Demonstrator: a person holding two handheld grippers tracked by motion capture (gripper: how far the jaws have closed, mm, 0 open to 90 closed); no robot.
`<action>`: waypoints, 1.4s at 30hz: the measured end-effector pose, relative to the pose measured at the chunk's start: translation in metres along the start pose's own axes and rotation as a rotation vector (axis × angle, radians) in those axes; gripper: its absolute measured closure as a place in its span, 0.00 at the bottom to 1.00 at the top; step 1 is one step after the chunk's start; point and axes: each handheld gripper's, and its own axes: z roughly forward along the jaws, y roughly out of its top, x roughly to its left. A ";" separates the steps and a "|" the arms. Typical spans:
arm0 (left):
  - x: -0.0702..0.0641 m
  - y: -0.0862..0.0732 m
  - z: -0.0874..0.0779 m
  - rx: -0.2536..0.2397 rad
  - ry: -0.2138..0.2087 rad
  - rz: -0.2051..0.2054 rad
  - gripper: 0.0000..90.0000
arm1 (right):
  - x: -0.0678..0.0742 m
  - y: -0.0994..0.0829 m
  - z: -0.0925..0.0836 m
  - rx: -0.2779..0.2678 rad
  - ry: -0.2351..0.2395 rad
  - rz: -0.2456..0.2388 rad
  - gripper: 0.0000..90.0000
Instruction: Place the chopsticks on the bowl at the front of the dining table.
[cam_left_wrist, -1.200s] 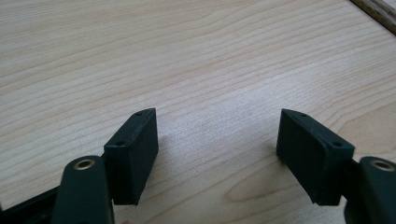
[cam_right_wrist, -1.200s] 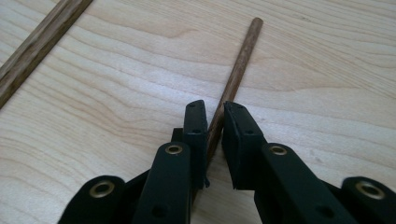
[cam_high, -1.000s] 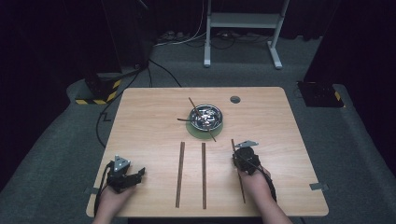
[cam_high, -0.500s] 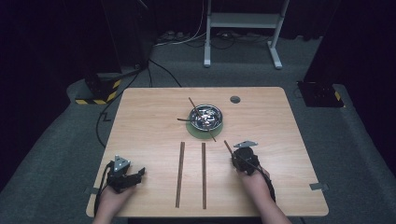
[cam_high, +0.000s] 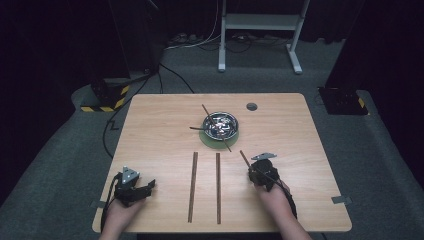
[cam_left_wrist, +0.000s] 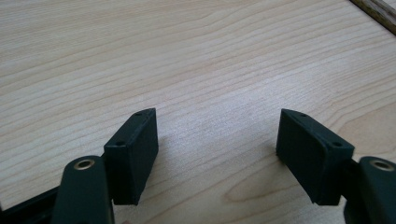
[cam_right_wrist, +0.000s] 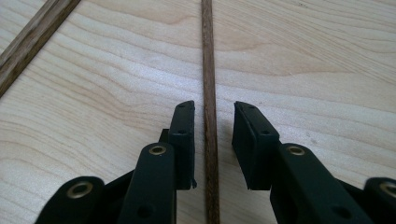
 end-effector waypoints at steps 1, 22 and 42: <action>0.000 0.000 0.000 0.001 0.001 0.000 0.33 | 0.001 0.001 0.000 0.004 -0.001 -0.004 0.77; 0.000 0.000 0.000 0.000 0.001 0.000 0.33 | 0.001 0.001 0.002 -0.009 0.017 -0.004 0.94; 0.000 0.000 0.000 0.000 0.000 0.000 0.33 | -0.007 0.030 -0.031 -0.145 -0.007 -0.011 0.94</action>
